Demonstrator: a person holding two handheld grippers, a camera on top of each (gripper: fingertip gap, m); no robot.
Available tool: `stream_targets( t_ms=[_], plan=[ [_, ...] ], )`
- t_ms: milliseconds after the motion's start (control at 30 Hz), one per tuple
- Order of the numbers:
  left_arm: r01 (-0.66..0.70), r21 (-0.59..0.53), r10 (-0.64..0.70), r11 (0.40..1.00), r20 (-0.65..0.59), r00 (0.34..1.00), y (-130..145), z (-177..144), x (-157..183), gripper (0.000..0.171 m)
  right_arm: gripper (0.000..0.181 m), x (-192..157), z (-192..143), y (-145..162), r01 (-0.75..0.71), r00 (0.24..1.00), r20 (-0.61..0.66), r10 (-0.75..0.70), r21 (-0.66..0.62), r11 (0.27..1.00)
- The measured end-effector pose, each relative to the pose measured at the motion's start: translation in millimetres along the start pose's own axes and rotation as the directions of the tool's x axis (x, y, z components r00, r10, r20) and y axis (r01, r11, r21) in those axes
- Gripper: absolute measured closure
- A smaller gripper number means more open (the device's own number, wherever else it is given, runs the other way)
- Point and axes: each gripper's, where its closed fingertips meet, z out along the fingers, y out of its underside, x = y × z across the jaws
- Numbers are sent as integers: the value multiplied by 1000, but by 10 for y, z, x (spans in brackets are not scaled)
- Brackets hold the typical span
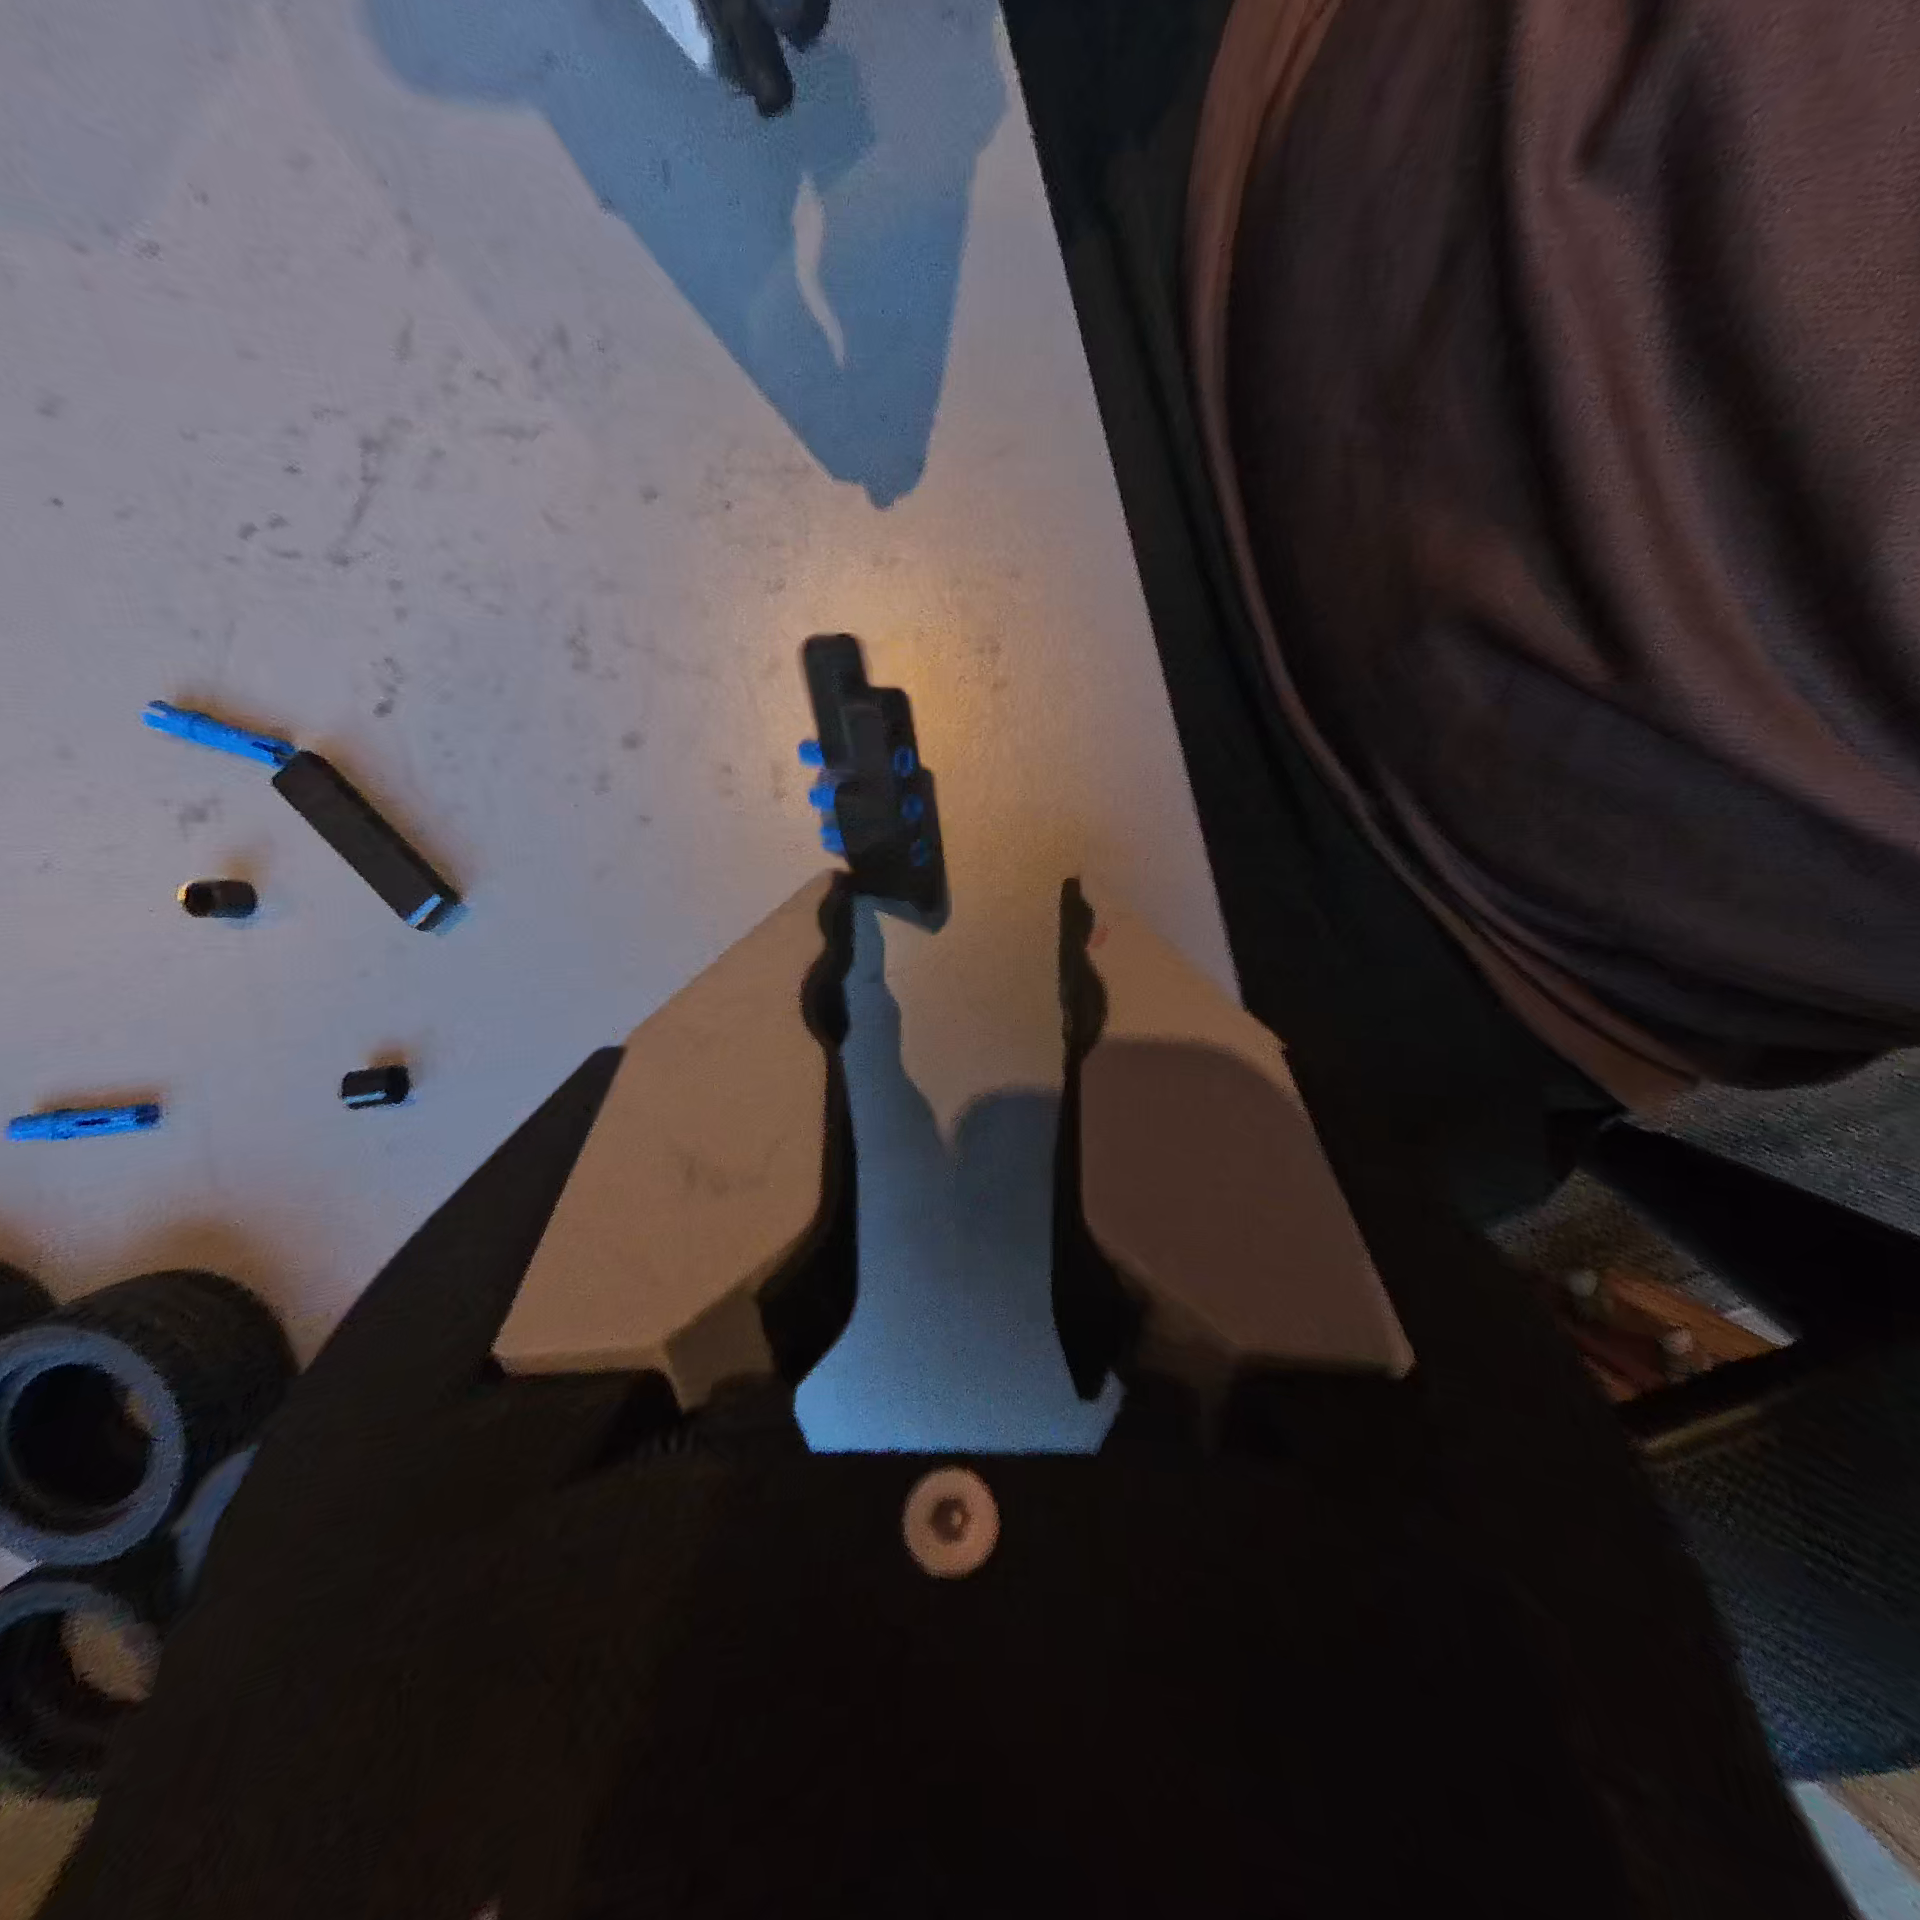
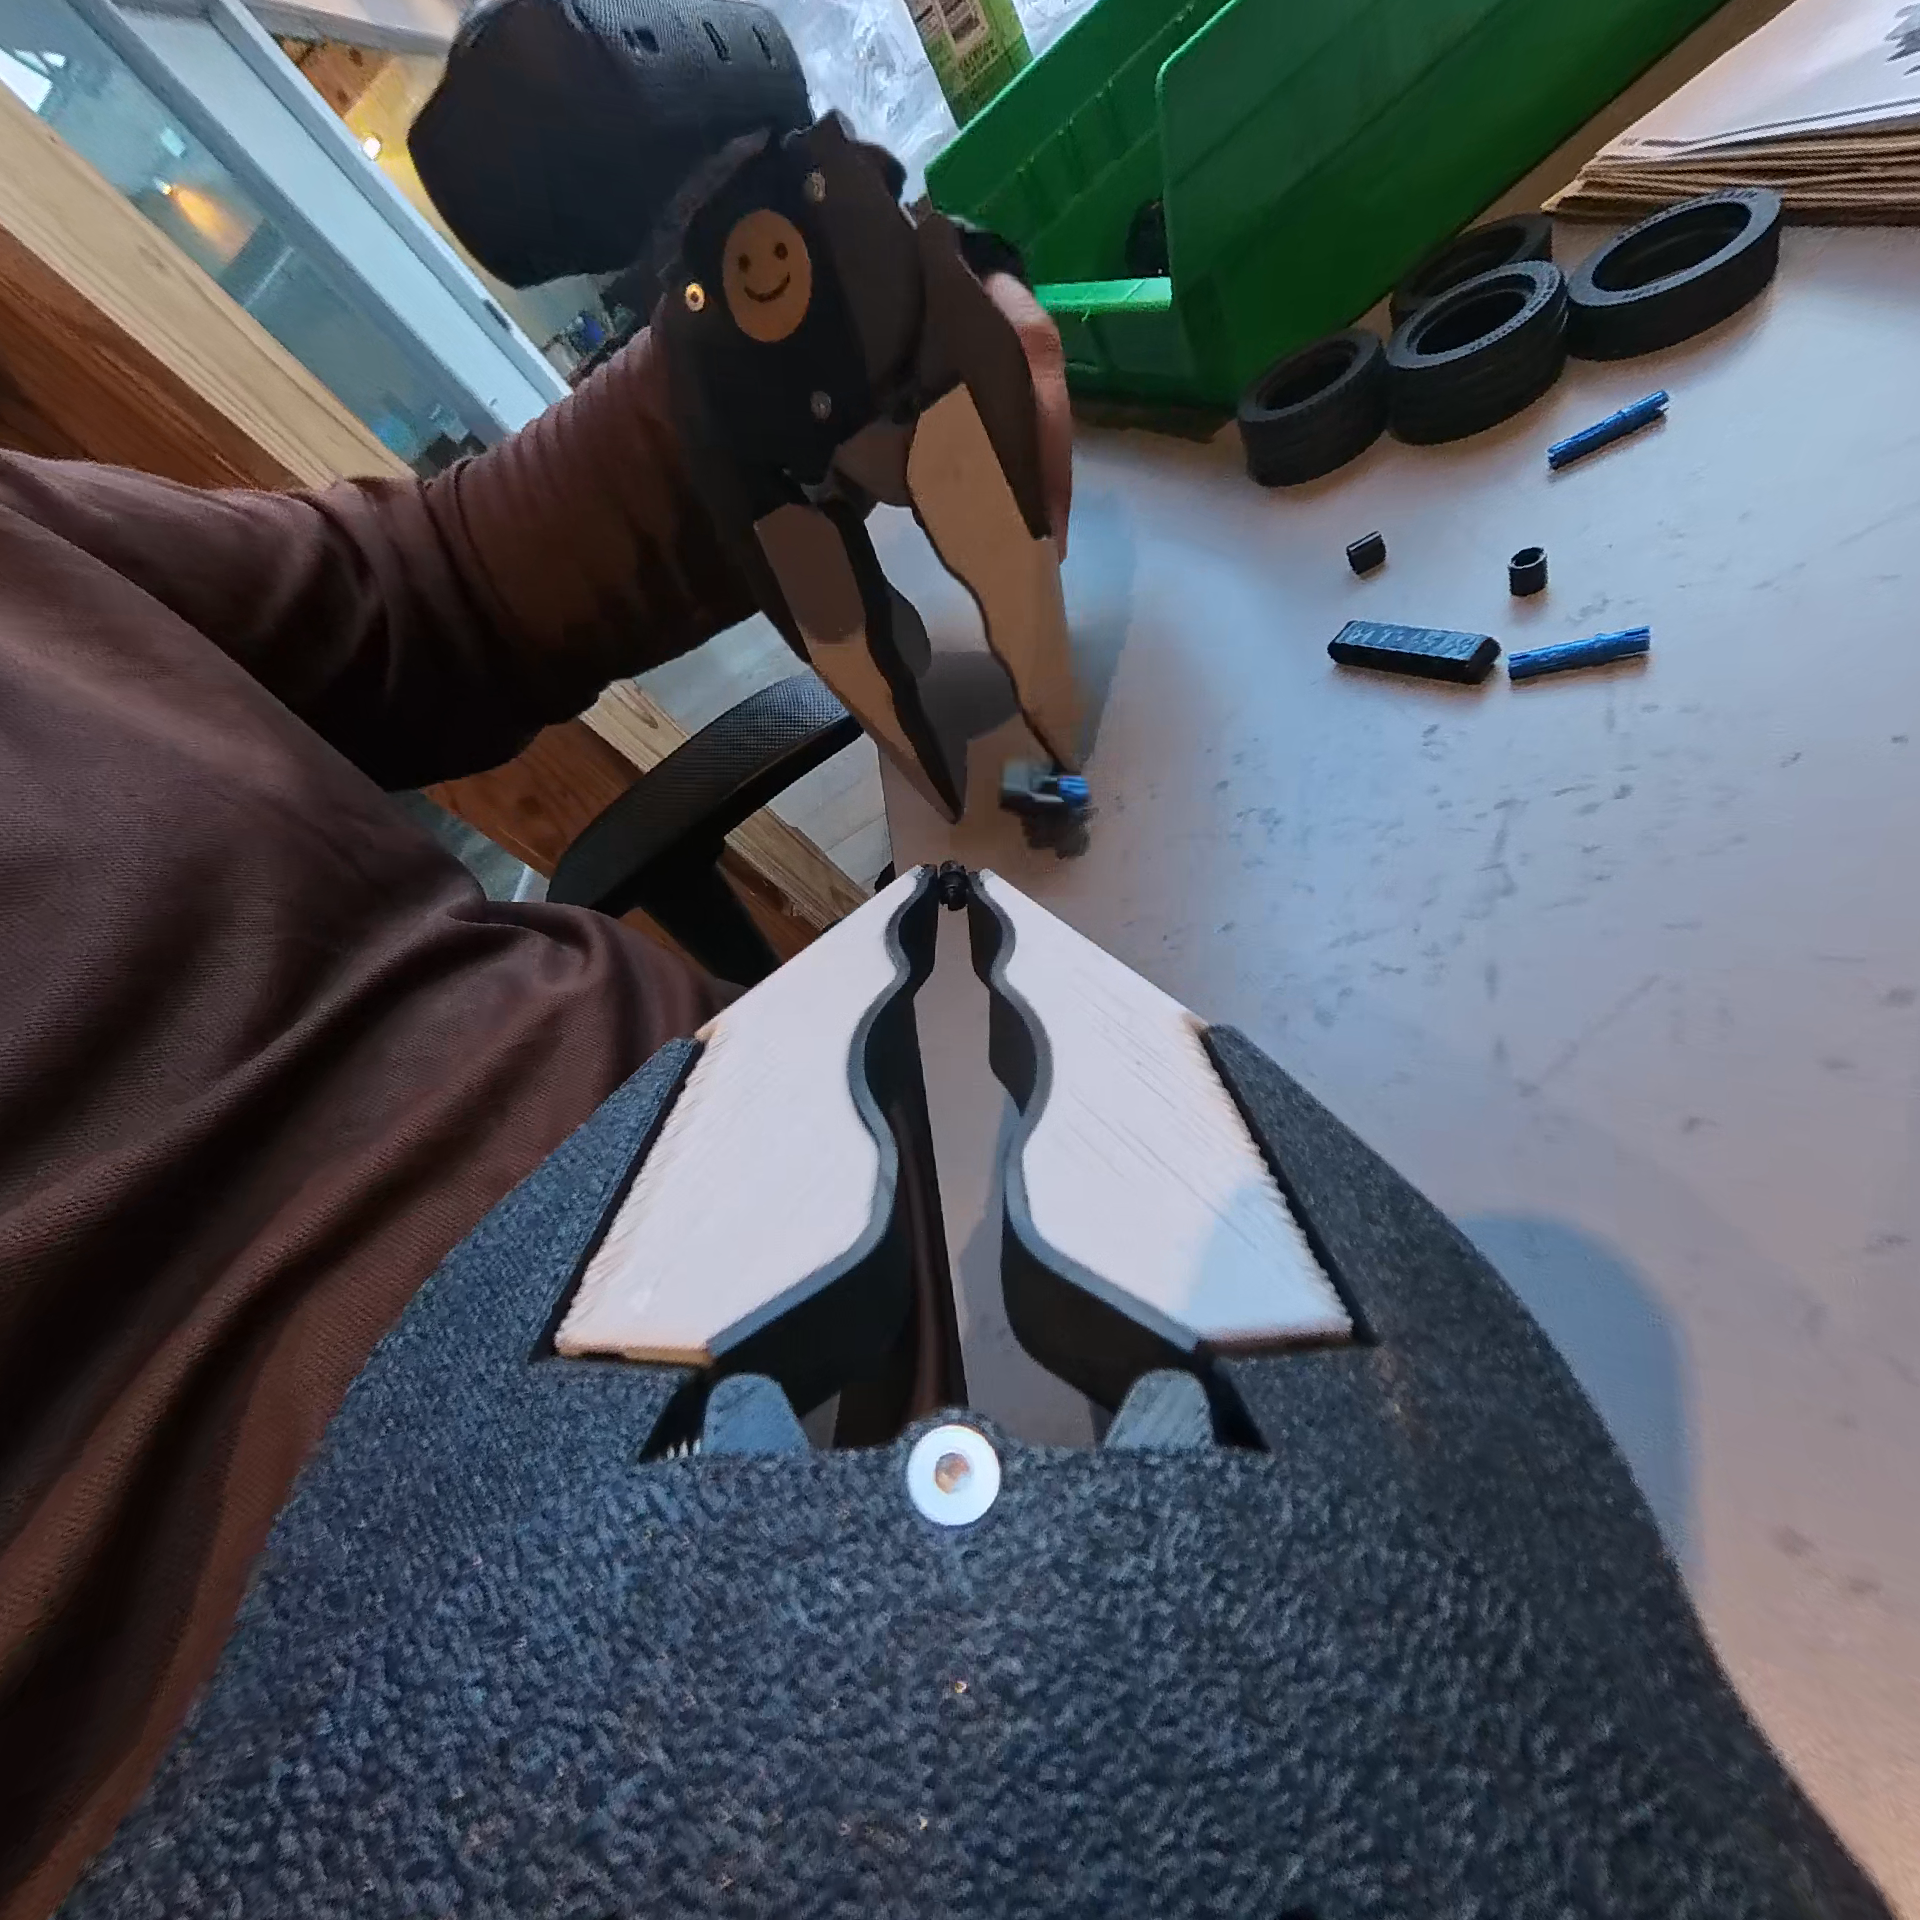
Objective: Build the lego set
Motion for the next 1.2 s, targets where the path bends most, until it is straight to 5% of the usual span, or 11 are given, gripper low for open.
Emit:
stream_targets(
  t_ms=[267,467,733,1200],
  plan=[
    [44,24,-47,999,146,988,-49,-6,-91,137,176,-16,4,9,4,1000,7,-4,-7,1000],
    [107,121,-134,987,245,960,-250,-15,-21,114,176,-10,5,9,3,1000,5,-3,-7,1000],
    [148,180,-190,973,245,951,-357,90,163,106,176,-14,13,20,17,1000,-7,-17,-12,1000],
    [50,-23,-32,998,484,875,-198,251,51,106,176,-18,11,18,9,1000,3,-9,-10,1000]
  ],
)
